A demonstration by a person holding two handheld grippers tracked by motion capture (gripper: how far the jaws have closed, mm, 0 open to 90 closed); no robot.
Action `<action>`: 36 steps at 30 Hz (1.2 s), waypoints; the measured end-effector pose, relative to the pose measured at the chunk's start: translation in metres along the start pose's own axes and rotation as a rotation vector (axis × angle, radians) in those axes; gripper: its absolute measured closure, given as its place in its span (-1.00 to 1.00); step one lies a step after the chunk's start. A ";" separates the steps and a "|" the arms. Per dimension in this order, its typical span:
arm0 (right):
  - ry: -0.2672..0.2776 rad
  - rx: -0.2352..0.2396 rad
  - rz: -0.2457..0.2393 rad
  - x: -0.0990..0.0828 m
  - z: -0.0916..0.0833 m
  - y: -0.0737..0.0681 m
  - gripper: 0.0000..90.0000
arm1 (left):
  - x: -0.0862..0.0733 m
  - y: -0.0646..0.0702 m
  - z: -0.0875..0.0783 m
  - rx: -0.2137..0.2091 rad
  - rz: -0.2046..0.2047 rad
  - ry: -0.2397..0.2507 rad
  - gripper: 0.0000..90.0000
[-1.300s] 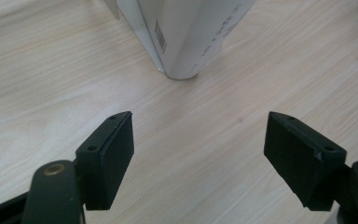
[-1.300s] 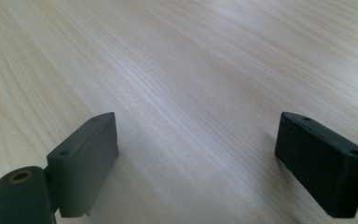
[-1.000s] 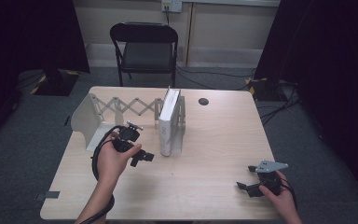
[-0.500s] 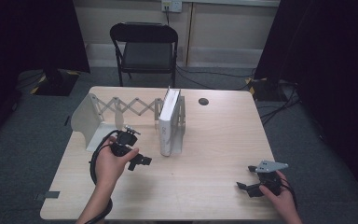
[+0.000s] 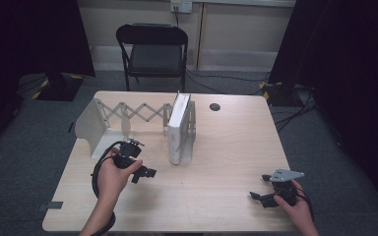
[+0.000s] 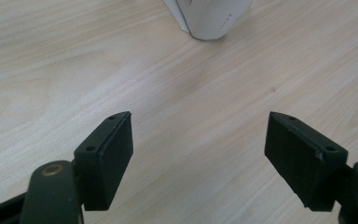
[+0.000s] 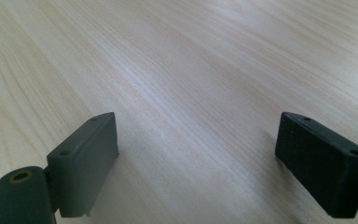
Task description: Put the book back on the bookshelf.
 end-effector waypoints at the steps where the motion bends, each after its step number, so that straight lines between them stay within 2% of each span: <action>1: 0.000 0.000 0.000 0.000 0.000 0.000 -0.72 | -0.001 -0.001 0.001 0.001 -0.004 0.002 -0.48; 28: 0.000 0.000 0.000 0.000 0.000 0.000 -0.72 | -0.034 -0.022 0.012 0.020 -0.029 -0.028 -0.51; 36: 0.000 0.000 0.000 0.000 0.000 0.000 -0.72 | -0.040 -0.027 0.011 0.028 -0.037 -0.028 -0.52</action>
Point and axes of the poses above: each handheld gripper's, and its own axes: z roughly forward along the jaws, x roughly out of its top, y roughly to its right, the point moved 7 cm from there along z, roughly forward along the jaws, and after that the axes turned 7 degrees about z, right-handed, at the moved point
